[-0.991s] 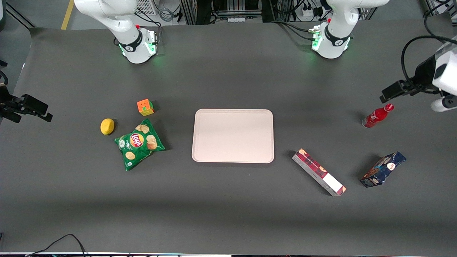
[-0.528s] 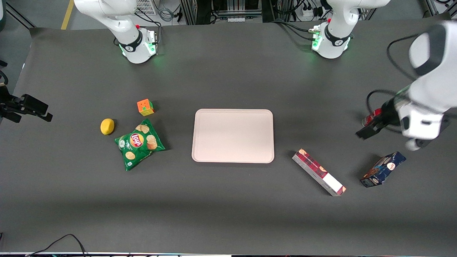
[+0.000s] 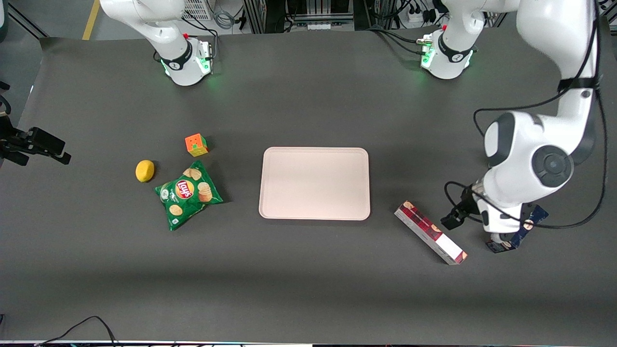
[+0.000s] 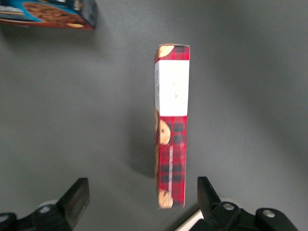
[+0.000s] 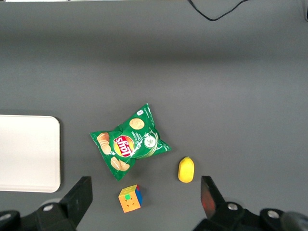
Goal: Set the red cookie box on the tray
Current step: 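Lower the open left gripper over the red plaid cookie box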
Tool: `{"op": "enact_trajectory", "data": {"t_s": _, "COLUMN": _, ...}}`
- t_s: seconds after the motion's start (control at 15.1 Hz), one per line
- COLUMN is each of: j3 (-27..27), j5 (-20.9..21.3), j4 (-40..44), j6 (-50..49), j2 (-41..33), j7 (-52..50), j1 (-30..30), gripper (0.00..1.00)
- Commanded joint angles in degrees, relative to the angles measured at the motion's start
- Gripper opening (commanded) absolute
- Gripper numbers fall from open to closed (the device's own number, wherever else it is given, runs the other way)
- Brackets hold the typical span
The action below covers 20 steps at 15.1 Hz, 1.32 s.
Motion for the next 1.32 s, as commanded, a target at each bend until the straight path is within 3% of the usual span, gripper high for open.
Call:
{"op": "enact_trajectory", "data": {"t_s": 0.0, "j3": 0.65, "j5": 1.18, "j4": 1.55, "j6": 4.76, "j2": 4.95, "j7": -1.4, "j1": -1.35, "gripper": 1.0}}
{"op": "enact_trajectory", "data": {"t_s": 0.66, "j3": 0.74, "j5": 1.19, "j4": 1.64, "j6": 15.75, "j2": 13.83, "j7": -3.86, "j1": -2.06, "gripper": 1.0}}
{"op": "enact_trajectory", "data": {"t_s": 0.86, "j3": 0.74, "j5": 1.19, "j4": 1.73, "j6": 18.92, "j2": 16.21, "j7": -3.95, "j1": -2.14, "gripper": 0.95}}
{"op": "enact_trajectory", "data": {"t_s": 0.99, "j3": 0.83, "j5": 1.45, "j4": 1.73, "j6": 19.45, "j2": 16.57, "j7": -3.78, "j1": -2.14, "gripper": 0.77}}
{"op": "enact_trajectory", "data": {"t_s": 1.12, "j3": 1.01, "j5": 1.36, "j4": 1.99, "j6": 19.37, "j2": 16.3, "j7": -3.34, "j1": -2.14, "gripper": 0.46}}
{"op": "enact_trajectory", "data": {"t_s": 1.25, "j3": 1.18, "j5": 1.45, "j4": 3.13, "j6": 18.14, "j2": 16.3, "j7": -3.16, "j1": -2.14, "gripper": 0.27}}
